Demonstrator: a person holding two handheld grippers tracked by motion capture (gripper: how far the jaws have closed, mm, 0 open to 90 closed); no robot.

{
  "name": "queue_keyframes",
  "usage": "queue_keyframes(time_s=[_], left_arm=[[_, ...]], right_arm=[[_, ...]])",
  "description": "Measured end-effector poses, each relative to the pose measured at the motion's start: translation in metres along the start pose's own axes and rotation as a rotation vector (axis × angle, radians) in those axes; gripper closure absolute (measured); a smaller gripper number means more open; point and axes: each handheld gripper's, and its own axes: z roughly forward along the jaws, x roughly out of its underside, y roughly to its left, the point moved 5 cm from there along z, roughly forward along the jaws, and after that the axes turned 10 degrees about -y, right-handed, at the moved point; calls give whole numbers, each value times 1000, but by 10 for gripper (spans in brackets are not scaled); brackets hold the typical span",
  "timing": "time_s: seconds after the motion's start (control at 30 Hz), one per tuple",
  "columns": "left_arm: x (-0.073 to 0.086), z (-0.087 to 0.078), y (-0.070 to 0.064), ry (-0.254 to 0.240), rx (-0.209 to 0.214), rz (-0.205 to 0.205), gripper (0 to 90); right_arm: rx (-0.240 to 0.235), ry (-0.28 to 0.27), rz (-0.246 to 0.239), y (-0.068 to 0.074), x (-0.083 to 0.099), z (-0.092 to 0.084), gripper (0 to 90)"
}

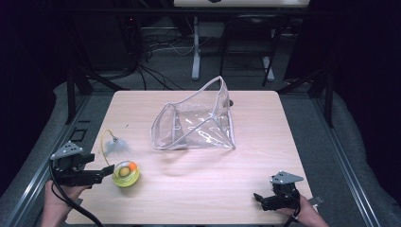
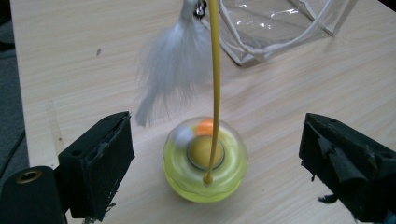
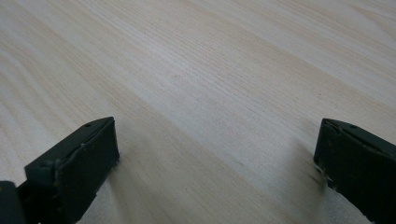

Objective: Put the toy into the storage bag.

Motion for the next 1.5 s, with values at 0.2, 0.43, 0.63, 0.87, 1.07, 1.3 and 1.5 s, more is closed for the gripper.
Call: queue_keyframes(time_s=[0.2,0.43,0.63,0.87,1.07,1.3,1.5], left_arm=[[-7,4,2,7,4,-2,259],[-10,7,1,17,-2,-3,542],[-14,7,-2,29,1,16,678],[-18,6,-6,32,5,41,867],[-21,6,-8,49,8,60,880],[-27,9,-10,68,18,82,884],[-30,9,-9,73,3,82,885]], right_arm=[[0,1,-1,0,0,0,0],[0,-1,-1,0,0,0,0],[1,0,0,0,0,0,0],[4,-2,-1,0,0,0,0],[5,-2,3,0,0,0,0],[6,-2,3,0,0,0,0],[6,-2,3,0,0,0,0]])
